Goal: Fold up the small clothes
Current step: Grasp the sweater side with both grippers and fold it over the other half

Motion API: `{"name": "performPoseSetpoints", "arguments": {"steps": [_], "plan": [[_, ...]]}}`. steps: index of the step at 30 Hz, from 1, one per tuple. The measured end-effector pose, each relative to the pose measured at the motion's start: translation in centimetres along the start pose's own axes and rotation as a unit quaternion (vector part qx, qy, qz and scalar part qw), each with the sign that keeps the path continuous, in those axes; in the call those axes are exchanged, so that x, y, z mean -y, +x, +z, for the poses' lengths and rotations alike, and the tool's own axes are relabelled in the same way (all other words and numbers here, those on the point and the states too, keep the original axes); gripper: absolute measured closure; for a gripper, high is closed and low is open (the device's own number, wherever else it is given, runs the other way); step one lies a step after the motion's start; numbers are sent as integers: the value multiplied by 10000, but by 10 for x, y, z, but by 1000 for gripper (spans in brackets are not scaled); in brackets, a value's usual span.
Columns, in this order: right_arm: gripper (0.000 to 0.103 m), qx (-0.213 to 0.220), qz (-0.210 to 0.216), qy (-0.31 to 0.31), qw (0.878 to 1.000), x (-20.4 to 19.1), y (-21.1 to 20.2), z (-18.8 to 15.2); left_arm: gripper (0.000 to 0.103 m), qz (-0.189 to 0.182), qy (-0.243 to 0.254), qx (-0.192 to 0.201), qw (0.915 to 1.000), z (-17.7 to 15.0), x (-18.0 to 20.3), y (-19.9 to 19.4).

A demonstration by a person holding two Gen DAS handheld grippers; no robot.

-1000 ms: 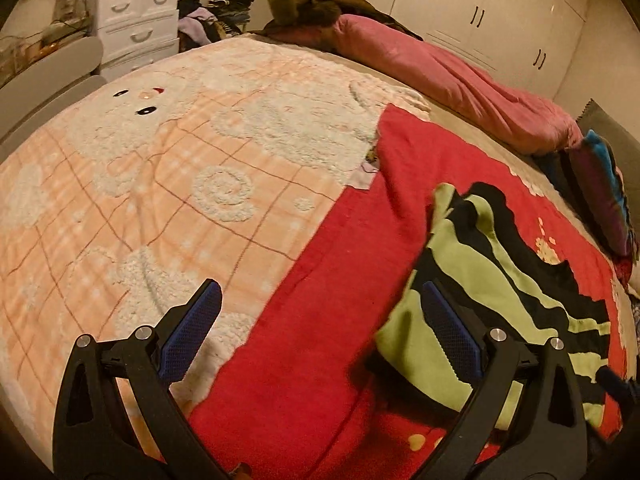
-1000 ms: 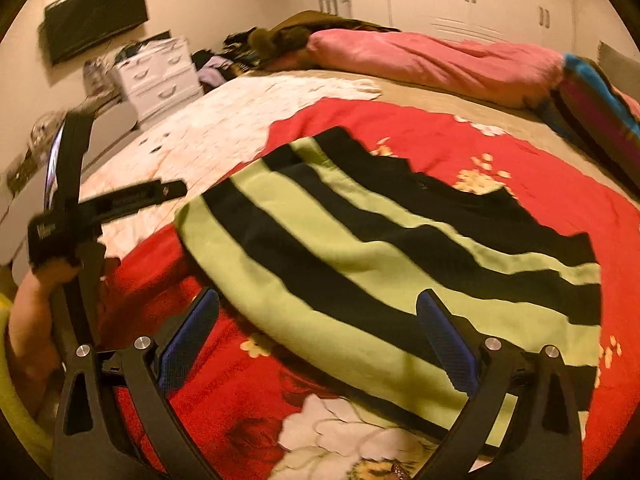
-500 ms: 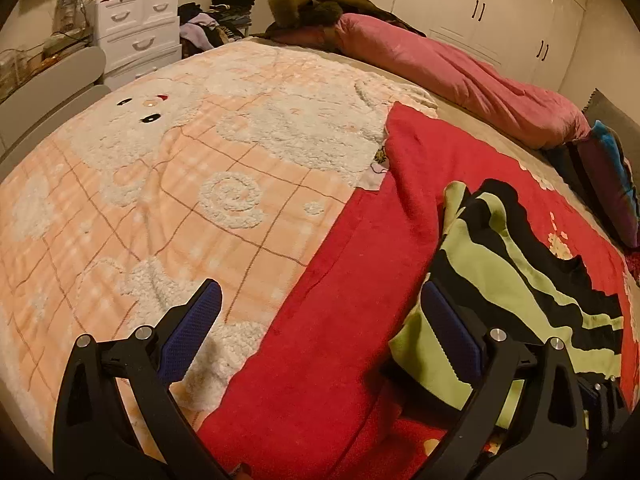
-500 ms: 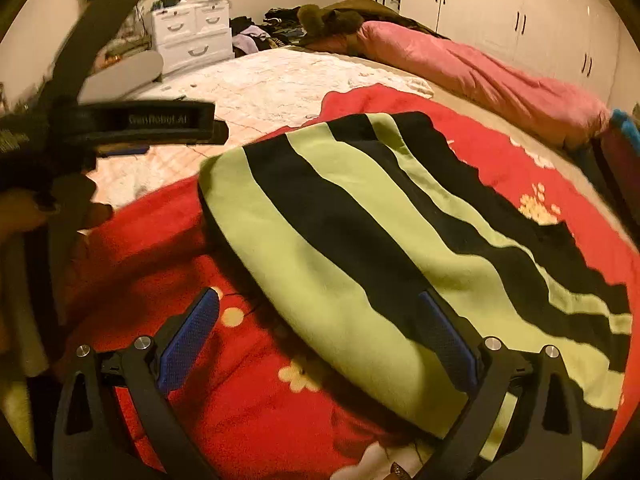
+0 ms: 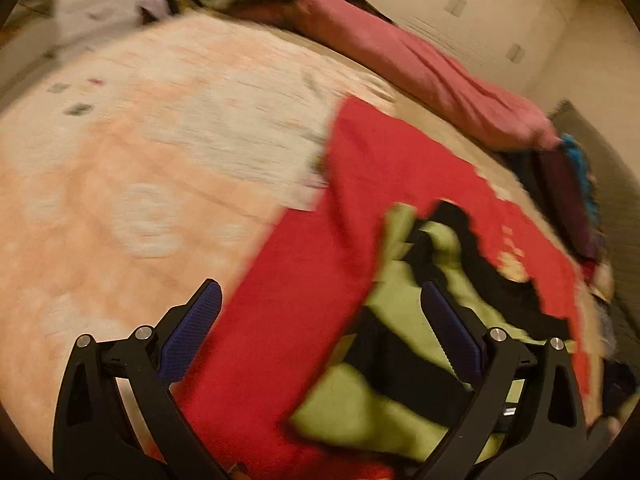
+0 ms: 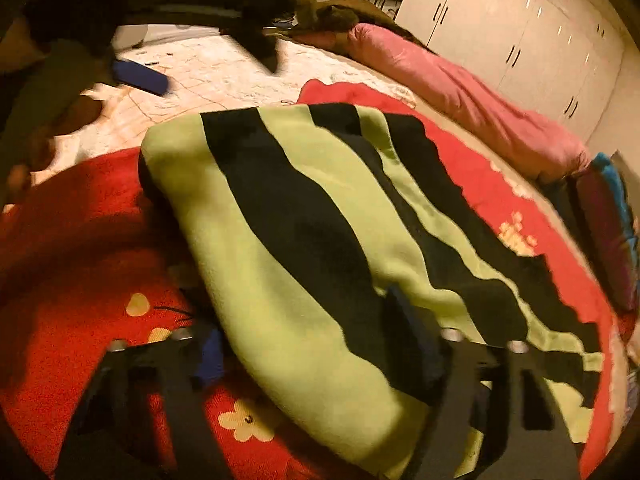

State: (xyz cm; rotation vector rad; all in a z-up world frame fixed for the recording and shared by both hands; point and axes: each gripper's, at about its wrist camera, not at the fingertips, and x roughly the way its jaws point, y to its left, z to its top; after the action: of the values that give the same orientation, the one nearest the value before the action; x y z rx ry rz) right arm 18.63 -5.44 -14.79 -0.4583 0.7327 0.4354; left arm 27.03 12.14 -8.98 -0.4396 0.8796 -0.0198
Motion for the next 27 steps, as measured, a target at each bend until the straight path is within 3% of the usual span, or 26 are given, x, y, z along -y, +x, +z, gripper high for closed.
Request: {"name": "performPoseSetpoints", "arguments": {"steps": [2,4,6,7,10,16,23,27], "plan": [[52,21,70,-53,10000,3,-1,-1,10,-391,-132,-390,9984,5,4,19],[58,47,166,-15,9998,7,-3,-3,11,-324,59,-592,9977,7,16,35],[62,93,298,76,9995,12,-5,-4,18,-673,-42,-823,9943,7,21,49],[62,111,350,110,9993,14,-6,-4,27,-825,-145,-955,9919,6,23,56],[62,159,433,180,9988,16,-8,-4,52,-823,-33,-1131,9902,3,33,69],[63,198,547,380,9976,21,-10,-4,81,-847,148,-1040,9909,-2,49,66],[88,363,857,604,9938,32,-27,-3,90,-1040,-26,-766,9916,-2,58,43],[92,575,851,738,9920,44,-47,-6,90,-1173,33,-674,9908,-3,75,26]]}}
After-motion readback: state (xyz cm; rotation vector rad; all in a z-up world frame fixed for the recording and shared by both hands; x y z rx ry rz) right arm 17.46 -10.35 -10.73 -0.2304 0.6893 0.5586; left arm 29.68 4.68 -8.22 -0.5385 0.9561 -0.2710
